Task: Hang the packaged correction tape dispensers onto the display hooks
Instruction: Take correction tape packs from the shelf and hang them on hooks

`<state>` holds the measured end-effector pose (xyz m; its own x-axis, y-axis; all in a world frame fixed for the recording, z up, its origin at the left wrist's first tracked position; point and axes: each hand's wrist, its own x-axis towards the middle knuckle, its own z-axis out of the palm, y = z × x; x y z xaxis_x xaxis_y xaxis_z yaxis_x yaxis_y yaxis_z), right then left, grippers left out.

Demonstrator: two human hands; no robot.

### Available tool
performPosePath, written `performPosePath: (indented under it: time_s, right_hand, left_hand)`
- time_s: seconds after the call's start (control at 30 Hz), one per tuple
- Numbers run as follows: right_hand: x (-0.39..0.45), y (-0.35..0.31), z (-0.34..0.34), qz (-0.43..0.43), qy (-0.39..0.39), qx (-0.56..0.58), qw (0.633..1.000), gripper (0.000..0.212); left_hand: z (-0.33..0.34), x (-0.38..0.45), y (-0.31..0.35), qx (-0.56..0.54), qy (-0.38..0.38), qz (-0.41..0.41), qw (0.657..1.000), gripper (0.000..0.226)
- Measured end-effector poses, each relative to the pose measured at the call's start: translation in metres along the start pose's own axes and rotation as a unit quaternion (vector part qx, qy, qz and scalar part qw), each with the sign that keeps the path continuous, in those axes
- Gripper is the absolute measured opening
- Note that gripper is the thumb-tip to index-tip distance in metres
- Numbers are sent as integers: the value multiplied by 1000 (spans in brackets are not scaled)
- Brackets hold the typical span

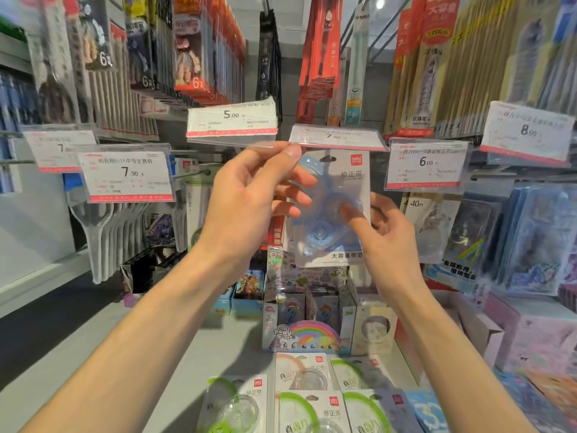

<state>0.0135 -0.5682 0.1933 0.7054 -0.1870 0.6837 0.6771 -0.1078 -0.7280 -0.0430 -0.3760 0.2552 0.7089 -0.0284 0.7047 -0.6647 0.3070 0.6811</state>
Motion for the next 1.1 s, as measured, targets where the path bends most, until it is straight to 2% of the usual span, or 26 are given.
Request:
performPosePath:
  time_s: [0.3,0.43,0.6,0.73,0.87,1.0,1.1]
  right_hand:
    - [20,31,15,39,27,-73,996,41]
    - [28,43,24,57,22,-95,994,37]
    - [26,46,29,78,27,-193,978,43]
    - [17,41,18,93,13,-127,987,44]
    - [-6,39,-3,119,-3,-95,988,34]
    - [-37,46,-22,153,13,-55,987,16]
    - [-63,52,-30,173,23,-48,983,11]
  left_hand:
    - [-1,3,-5,49,15,-9,999,9]
    - [-5,4,-9,74,19,-14,997,6]
    - [-9,5,-14,102,17,-6,995,6]
    - [-13,4,-19,127,19,13,992,6]
    - [-21,-1,-23,127,20,19,991,5]
    - [-39,-21,-34,135,8,-6,991,7]
    - [-59,-46,-49,144,15,-41,989,9]
